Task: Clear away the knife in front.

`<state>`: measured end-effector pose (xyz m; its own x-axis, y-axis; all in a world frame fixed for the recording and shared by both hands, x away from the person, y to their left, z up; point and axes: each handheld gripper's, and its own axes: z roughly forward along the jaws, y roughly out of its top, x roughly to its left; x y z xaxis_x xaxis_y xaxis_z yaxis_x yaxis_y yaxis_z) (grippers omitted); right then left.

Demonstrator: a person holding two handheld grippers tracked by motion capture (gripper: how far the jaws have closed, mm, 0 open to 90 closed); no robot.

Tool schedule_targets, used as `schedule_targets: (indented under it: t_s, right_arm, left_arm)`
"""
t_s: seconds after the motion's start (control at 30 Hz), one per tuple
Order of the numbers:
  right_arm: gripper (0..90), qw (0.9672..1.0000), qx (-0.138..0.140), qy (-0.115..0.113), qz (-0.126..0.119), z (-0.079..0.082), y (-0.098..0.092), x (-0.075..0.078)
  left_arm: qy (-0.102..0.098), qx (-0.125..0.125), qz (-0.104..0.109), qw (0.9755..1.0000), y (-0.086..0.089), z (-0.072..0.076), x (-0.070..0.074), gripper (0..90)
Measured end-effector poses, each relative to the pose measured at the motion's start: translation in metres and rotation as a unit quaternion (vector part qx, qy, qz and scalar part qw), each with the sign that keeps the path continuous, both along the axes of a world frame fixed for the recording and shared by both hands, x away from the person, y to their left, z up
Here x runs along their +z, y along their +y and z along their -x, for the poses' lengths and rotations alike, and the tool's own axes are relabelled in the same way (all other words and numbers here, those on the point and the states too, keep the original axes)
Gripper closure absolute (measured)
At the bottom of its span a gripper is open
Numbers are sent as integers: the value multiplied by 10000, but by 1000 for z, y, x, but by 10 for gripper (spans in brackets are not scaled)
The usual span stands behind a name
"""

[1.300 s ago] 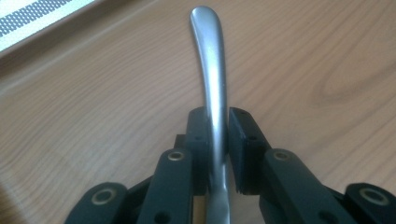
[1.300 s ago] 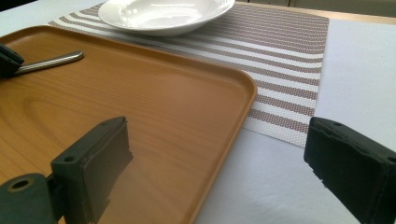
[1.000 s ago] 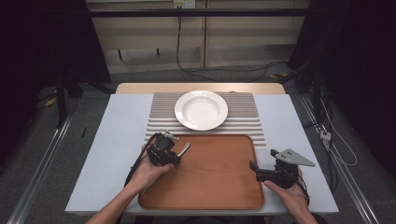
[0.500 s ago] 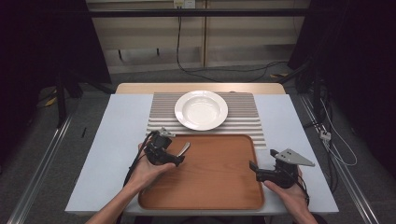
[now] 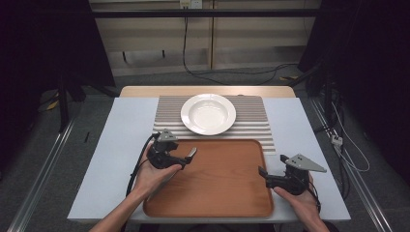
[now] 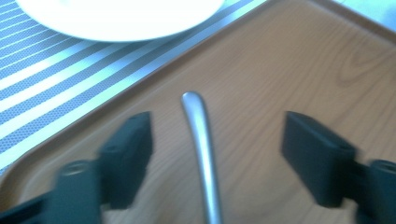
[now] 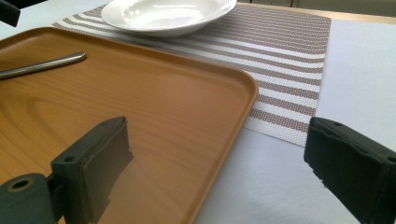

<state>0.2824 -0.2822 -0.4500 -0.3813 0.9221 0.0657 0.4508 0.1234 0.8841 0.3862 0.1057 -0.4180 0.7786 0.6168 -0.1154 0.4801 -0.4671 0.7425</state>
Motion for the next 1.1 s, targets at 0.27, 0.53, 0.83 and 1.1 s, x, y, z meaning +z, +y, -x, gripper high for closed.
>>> schedule_targets:
  t_s: [0.27,0.53,0.83,1.1]
  right_arm:
    - [67,10000,23,-9,48,0,3,1]
    - [68,10000,-19,11,50,0,3,1]
    - [68,10000,16,3,49,0,3,1]
    - [68,10000,25,12,62,1,4,1]
  left_arm:
    - [99,-368,-191,9991,-17,6,-9,807]
    - [144,-421,-655,9969,-28,8,-21,900]
    - [322,-397,-727,9960,-28,1,-29,900]
    - [366,-399,-621,9966,-18,-7,-31,900]
